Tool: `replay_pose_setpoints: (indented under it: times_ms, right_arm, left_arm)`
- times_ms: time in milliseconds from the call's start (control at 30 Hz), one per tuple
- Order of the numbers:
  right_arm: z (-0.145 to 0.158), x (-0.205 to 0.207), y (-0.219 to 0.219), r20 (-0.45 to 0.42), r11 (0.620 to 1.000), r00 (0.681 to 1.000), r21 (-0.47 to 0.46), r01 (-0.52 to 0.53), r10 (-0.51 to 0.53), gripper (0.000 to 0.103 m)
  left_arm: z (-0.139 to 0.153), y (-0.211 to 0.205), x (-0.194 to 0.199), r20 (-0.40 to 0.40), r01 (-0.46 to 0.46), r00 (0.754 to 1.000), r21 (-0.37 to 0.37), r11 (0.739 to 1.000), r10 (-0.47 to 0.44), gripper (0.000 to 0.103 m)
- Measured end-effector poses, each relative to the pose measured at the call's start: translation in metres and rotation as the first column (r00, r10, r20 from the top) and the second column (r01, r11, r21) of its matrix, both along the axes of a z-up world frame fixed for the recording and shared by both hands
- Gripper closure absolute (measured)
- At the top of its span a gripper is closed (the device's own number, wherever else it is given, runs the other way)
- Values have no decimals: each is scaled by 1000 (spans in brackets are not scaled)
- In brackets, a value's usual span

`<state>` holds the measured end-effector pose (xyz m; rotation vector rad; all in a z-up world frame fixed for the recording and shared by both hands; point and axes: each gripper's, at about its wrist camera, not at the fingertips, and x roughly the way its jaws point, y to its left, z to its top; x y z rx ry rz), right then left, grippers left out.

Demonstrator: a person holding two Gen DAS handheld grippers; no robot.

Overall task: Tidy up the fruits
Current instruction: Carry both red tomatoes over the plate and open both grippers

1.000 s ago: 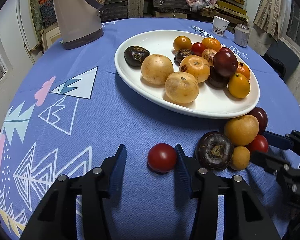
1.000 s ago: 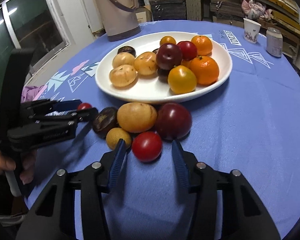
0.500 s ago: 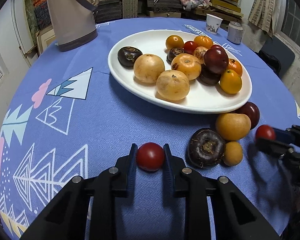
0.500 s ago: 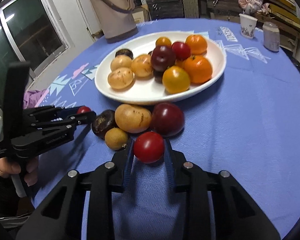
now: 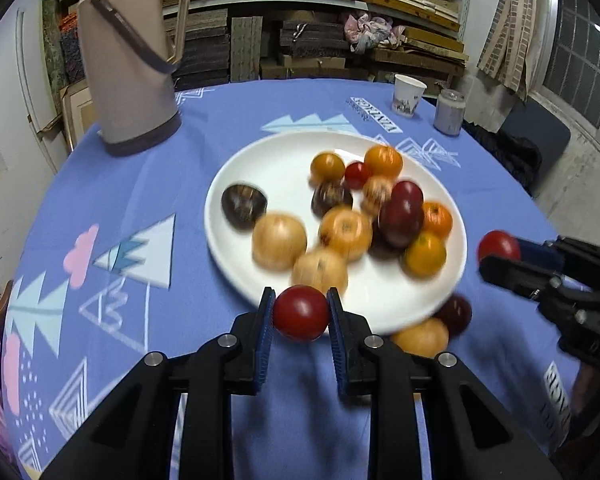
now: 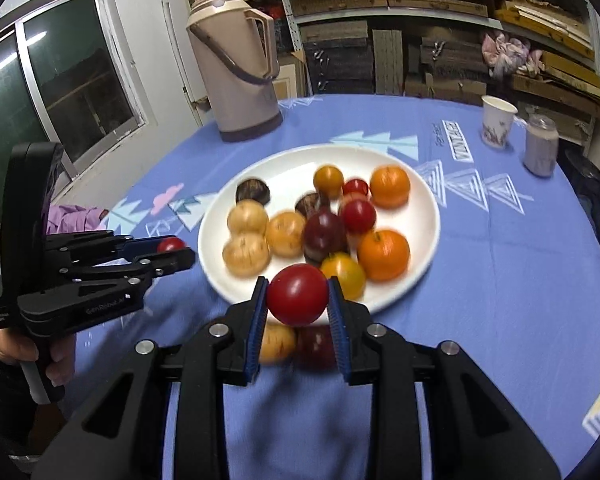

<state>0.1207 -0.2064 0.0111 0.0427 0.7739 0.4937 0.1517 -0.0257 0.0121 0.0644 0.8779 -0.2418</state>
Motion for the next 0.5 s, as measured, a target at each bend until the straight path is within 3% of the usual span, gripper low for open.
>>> replay_pose_setpoints:
  times_ms: [500]
  right_arm:
    - [-6, 63, 45, -4, 997, 997, -26, -77, 77, 74]
  left_arm:
    - [-8, -11, 71, -61, -20, 998, -26, 999, 18, 77]
